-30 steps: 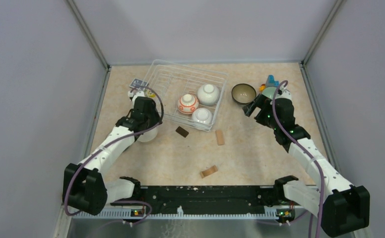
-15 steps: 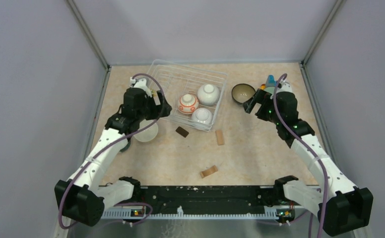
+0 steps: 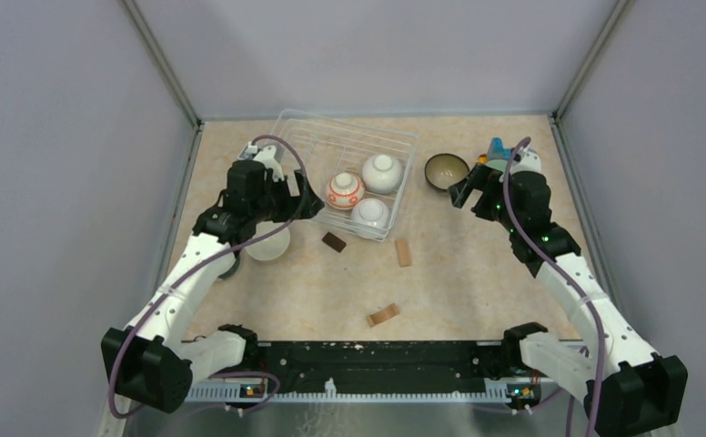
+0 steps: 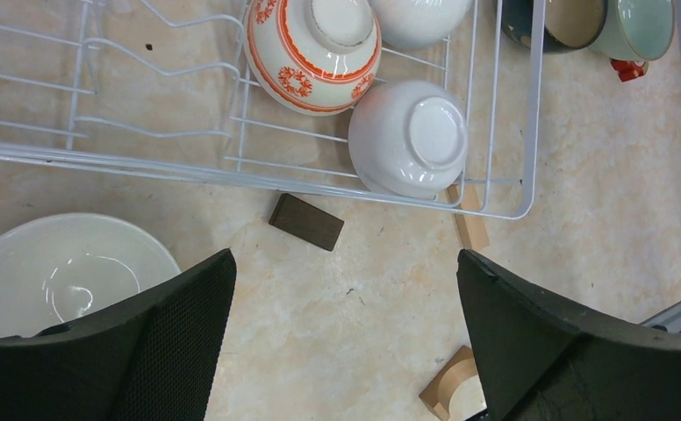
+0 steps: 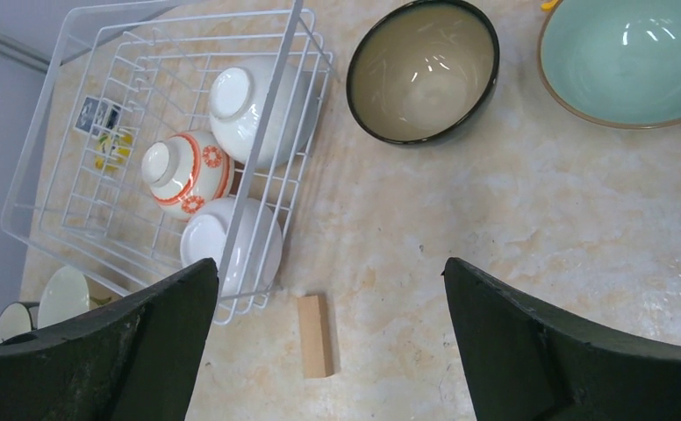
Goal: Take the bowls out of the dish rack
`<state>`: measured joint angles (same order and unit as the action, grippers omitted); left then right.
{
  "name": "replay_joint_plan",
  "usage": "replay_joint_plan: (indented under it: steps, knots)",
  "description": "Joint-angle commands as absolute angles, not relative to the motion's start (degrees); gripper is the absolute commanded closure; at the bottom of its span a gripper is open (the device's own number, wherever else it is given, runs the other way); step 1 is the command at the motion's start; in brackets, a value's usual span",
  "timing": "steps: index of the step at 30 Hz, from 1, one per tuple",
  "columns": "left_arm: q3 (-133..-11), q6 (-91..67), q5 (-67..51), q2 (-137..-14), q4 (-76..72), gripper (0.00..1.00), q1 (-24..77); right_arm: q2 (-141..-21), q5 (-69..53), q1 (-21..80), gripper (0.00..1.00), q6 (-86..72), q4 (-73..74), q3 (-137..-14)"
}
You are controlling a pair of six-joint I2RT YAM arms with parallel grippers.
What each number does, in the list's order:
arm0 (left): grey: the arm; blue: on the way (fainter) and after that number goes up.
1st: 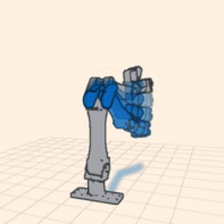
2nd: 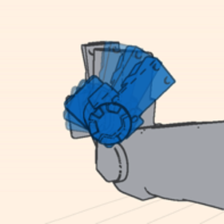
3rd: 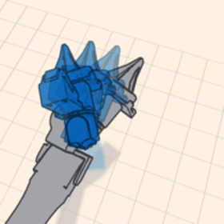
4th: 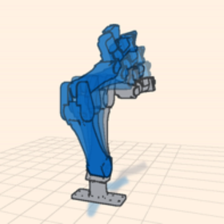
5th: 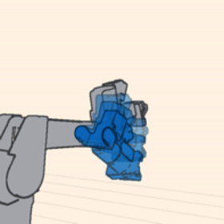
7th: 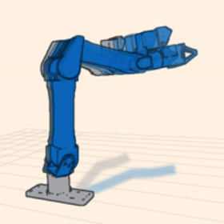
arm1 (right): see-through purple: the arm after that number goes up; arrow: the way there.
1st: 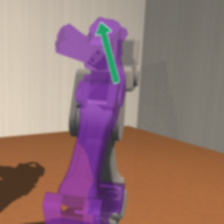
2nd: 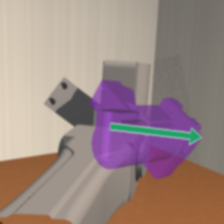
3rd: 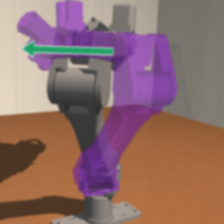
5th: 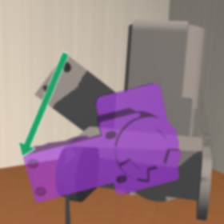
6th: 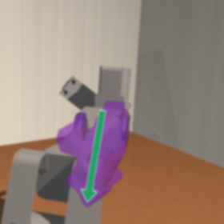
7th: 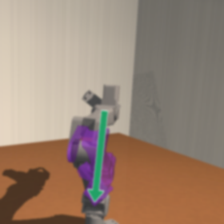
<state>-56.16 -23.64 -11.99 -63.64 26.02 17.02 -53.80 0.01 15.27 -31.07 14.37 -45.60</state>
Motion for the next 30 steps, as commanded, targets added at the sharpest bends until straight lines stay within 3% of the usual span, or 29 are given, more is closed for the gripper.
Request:
replay_joint_plan:
  steps: [1, 6, 15, 30]
  knots:
    - [-58.98, -23.95, -10.37, -64.07, 26.41, 0.01, 16.79, -55.58, 2.01, 15.66, 0.01, -30.54, 11.95, -47.2]
    - [-60.84, -30.37, -3.54, -62.78, 29.21, 0.01, 16.77, -58.96, -3.31, 15.64, 0.02, -30.13, 10.23, -49.35]
    - [-48.82, -23.63, -13.88, -50.47, 12.06, 0.01, 16.76, -70.14, -7.71, 15.72, 0.02, -33.23, 9.61, -57.69]
    - [-54.12, -7.91, -20.73, -52.34, 15.91, 0.01, 16.79, -84.35, 6.59, 26.9, 0.03, -27.01, 12.78, -74.44]
